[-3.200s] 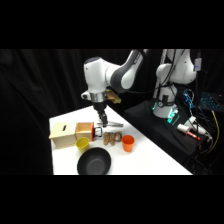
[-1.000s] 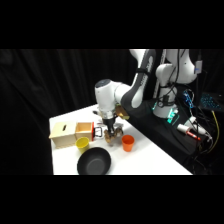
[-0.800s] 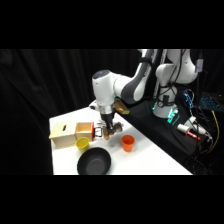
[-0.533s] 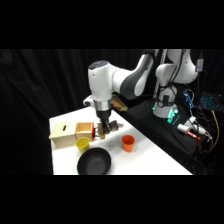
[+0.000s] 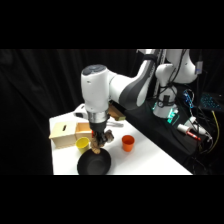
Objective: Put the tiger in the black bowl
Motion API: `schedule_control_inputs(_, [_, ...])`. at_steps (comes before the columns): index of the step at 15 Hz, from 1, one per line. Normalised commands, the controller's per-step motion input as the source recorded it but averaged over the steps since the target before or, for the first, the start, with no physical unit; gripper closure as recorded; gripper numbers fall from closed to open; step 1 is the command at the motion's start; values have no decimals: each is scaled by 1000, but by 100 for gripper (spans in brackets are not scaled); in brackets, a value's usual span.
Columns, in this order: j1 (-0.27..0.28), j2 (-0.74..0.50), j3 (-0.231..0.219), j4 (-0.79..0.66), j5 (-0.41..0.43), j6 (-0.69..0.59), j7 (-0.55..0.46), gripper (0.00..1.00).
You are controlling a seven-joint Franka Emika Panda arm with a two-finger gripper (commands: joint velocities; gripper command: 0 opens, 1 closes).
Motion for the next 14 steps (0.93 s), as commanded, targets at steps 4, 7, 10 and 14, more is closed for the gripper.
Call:
schedule_control_inputs(4, [58, 424, -18, 596, -117, -18, -151, 94])
schedule_control_inputs(7, [22, 365, -31, 492, -72, -15, -174, 51])
schedule_control_inputs(10, [17, 221, -41, 297, -66, -17, -156, 27])
schedule_control_inputs(14, [17, -39, -24, 133, -46, -247, -158, 0])
